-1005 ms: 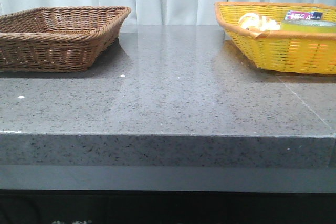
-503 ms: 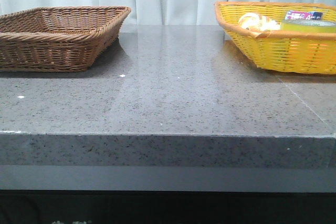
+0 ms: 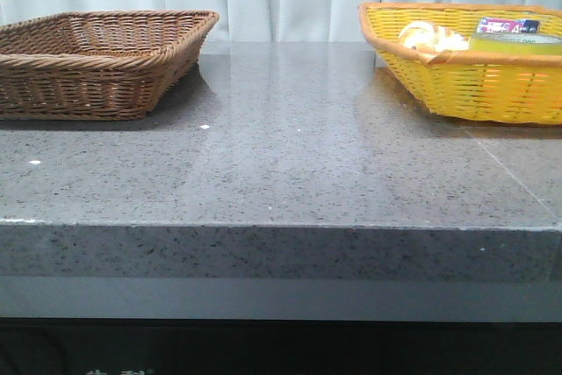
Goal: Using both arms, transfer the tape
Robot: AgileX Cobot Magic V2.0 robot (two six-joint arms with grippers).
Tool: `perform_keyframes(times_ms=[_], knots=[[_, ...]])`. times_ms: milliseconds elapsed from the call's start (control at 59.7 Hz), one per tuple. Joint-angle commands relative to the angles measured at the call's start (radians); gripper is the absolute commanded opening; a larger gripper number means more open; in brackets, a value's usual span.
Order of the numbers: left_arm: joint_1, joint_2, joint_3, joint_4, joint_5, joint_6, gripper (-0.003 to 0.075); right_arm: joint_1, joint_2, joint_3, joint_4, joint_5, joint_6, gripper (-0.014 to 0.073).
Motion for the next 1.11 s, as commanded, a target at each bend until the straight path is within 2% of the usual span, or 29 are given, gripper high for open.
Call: perform_keyframes(times_ms=[0, 50, 151, 369, 486, 620, 804, 1089], knots=[[-0.001, -0.002, -0.036, -0.018, -0.078, -0.003, 0.0484, -0.007, 0.002, -0.035, -0.012, -0.051, -0.009, 0.0525], [-0.005, -0.002, -0.036, -0.038, -0.078, -0.003, 0.0517, -0.007, 0.005, -0.035, -0.011, -0.042, -0.009, 0.0542], [-0.052, -0.002, -0.036, -0.052, -0.075, -0.003, 0.0512, -0.007, 0.006, -0.036, -0.005, -0.027, -0.008, 0.0542], [-0.307, -0.002, -0.036, -0.054, -0.074, 0.031, 0.0512, -0.007, 0.055, -0.132, -0.005, 0.056, 0.010, 0.0540], [-0.455, -0.002, -0.036, -0.054, -0.074, 0.031, 0.0512, -0.027, 0.158, -0.245, -0.006, 0.148, 0.032, 0.0540], [-0.557, -0.002, -0.036, -0.054, -0.074, 0.031, 0.0512, -0.074, 0.288, -0.371, -0.004, 0.209, 0.044, 0.0540], [-0.621, -0.002, -0.036, -0.056, -0.074, 0.031, 0.0512, -0.105, 0.501, -0.561, -0.002, 0.308, 0.044, 0.0540], [-0.623, -0.002, -0.036, -0.091, -0.067, 0.031, 0.0512, -0.106, 0.818, -0.864, -0.003, 0.421, 0.042, 0.0540]])
